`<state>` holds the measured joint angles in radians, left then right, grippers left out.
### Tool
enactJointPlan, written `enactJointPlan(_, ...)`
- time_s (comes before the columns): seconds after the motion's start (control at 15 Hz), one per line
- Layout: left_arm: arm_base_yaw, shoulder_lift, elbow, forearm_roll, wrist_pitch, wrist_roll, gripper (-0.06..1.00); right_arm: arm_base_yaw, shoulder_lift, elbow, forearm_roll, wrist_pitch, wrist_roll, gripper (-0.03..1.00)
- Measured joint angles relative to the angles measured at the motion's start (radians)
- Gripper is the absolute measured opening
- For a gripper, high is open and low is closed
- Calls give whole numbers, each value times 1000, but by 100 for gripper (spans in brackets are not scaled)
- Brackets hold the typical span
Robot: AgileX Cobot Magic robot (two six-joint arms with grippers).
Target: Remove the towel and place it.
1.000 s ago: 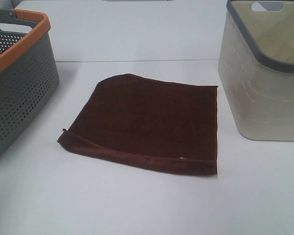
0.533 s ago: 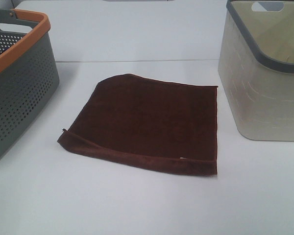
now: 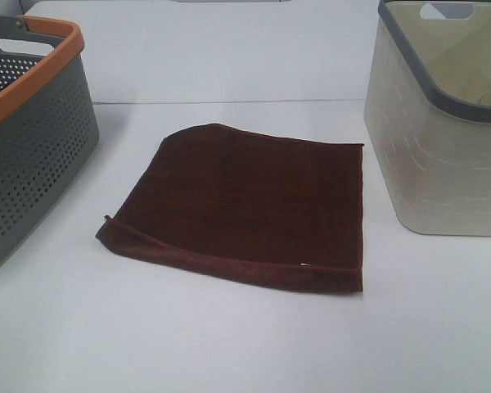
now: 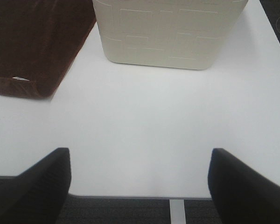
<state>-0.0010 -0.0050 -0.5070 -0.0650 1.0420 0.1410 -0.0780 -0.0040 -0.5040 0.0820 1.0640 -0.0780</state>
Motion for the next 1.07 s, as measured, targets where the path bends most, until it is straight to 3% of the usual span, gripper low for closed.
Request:
enactJointPlan(0.47,0,0,1,-2,0,-25,81,99,0,0,0,0,0,70)
enactJointPlan(1.07,0,0,1,-2,0,-26,81,100,0,0,-26,0,0,70)
